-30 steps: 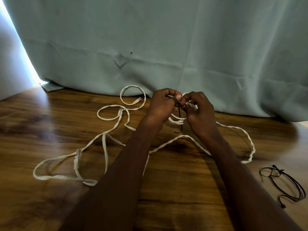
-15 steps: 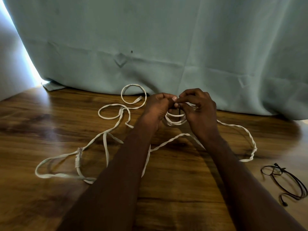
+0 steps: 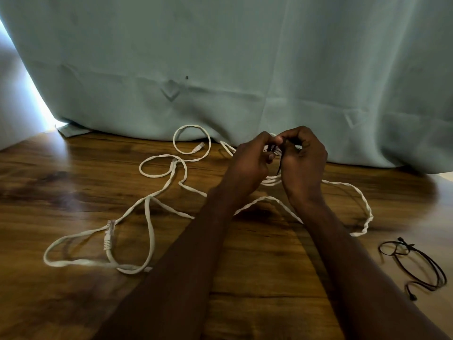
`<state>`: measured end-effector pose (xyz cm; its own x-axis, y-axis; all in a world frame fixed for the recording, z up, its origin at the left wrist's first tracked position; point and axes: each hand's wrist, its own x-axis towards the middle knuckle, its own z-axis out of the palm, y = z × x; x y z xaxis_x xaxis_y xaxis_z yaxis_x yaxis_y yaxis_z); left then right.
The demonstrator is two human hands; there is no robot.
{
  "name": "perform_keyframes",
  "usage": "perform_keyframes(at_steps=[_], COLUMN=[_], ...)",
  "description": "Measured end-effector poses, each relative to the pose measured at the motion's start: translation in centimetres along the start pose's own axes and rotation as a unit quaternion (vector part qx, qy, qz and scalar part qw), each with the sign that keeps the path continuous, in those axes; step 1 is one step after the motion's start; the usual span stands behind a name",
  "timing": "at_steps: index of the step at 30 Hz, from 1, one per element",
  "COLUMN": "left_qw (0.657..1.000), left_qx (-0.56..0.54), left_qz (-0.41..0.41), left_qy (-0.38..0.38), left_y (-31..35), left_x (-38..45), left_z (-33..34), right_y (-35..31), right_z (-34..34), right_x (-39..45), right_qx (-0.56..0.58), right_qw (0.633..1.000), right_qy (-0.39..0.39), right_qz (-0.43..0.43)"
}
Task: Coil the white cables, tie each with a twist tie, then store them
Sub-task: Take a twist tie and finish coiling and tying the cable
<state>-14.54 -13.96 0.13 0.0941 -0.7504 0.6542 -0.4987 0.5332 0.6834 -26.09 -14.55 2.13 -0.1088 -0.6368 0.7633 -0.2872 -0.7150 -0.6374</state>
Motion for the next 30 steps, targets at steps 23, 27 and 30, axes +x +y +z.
perform_keyframes(at_steps=[23, 27, 30], left_qw=[0.992, 0.995, 0.994], left_qx=[0.068, 0.057, 0.096], left_qz=[0.085, 0.058, 0.044], left_qy=[-0.061, -0.058, -0.026], left_y=[1.5, 1.4, 1.2], left_x=[-0.4, -0.3, -0.3], left_z=[1.4, 1.2, 1.1], right_y=[2.2, 2.9, 2.8], right_z=[-2.9, -2.3, -2.0], right_x=[2.3, 2.3, 2.3], right_qx=[0.278, 0.269, 0.249], right_qw=[0.826, 0.826, 0.849], right_qy=[-0.073, -0.098, -0.113], right_qz=[0.484, 0.485, 0.452])
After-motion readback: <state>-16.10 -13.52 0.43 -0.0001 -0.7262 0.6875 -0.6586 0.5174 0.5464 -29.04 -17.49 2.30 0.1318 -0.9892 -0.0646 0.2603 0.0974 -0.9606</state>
